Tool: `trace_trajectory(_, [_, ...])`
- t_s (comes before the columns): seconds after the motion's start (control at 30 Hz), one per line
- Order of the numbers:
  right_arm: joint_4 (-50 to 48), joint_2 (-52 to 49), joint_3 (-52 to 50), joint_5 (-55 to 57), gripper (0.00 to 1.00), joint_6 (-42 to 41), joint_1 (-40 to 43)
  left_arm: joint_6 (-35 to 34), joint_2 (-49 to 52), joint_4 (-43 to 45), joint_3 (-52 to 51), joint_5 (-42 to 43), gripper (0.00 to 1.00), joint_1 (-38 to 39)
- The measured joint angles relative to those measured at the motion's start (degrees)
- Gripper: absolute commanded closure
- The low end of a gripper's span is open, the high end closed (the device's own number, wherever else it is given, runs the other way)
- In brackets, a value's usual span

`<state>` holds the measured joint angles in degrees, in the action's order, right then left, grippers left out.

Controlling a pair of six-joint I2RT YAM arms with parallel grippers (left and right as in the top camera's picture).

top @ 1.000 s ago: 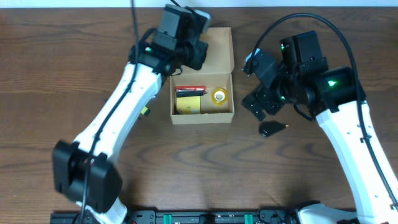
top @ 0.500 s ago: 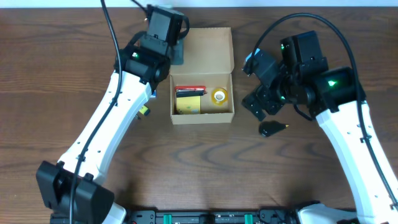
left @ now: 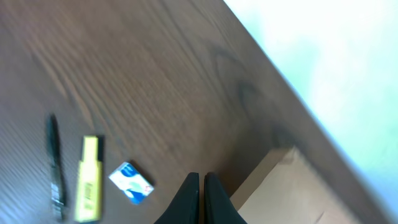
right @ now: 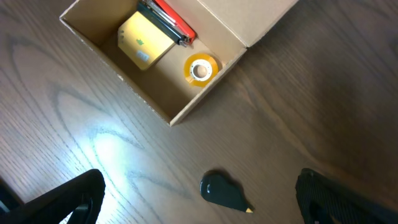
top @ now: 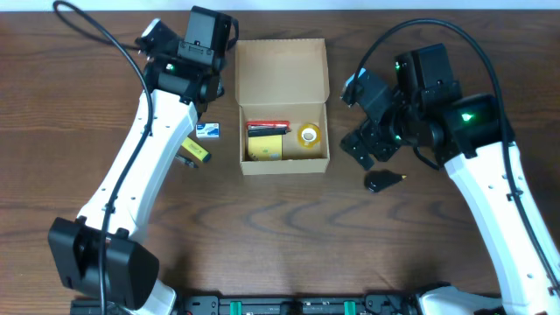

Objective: Pack container
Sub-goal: 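Raise the left gripper out of the box and move it left, then lower the left gripper over the blue-white staples box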

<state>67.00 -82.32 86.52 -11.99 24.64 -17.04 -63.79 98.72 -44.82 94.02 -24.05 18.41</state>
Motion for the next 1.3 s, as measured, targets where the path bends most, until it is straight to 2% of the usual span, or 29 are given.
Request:
trace_trajectory(0.17, [0.0,0.0,0.0,0.0,0.01,0.0,0.0,-13.0,0.4,-0.1,0.0,-1.3,0.94,0.0])
trace_trajectory(0.3, [0.0,0.0,0.0,0.0,0.01,0.0,0.0,-20.5,1.3,-2.7,0.0,2.1,0.94,0.0])
trace_trajectory(0.43, [0.0,0.0,0.0,0.0,0.01,0.0,0.0,-26.6,5.2,-4.3,0.0,5.7,0.95,0.0])
trace_trajectory(0.7, [0.0,0.0,0.0,0.0,0.01,0.0,0.0,-39.3,14.1,-6.3,0.0,6.4,0.94,-1.0])
trace_trajectory(0.93, [0.0,0.0,0.0,0.0,0.01,0.0,0.0,-44.8,16.7,-13.0,0.0,9.7,0.94,-4.6])
trace_trajectory(0.97, [0.0,0.0,0.0,0.0,0.01,0.0,0.0,-45.4,17.0,-13.1,0.0,10.7,0.92,-5.3])
trace_trajectory(1.03, [0.0,0.0,0.0,0.0,0.01,0.0,0.0,-45.9,17.5,-13.1,0.0,12.0,0.69,-6.3])
trace_trajectory(1.07, [0.0,0.0,0.0,0.0,0.01,0.0,0.0,-46.1,17.7,-13.0,0.0,12.3,0.66,-6.5])
trace_trajectory(1.17, [0.0,0.0,0.0,0.0,0.01,0.0,0.0,-47.3,18.5,-13.0,0.0,14.2,0.76,-6.6])
trace_trajectory(1.2, [0.0,0.0,0.0,0.0,0.01,0.0,0.0,-47.4,18.7,-13.0,0.0,15.1,0.76,-6.6])
trace_trajectory(1.23, [0.0,0.0,0.0,0.0,0.01,0.0,0.0,-47.4,18.9,-13.0,0.0,16.2,0.76,-6.6])
trace_trajectory(1.3, [0.0,0.0,0.0,0.0,0.01,0.0,0.0,-47.4,19.3,-13.0,0.0,18.0,0.66,-6.5])
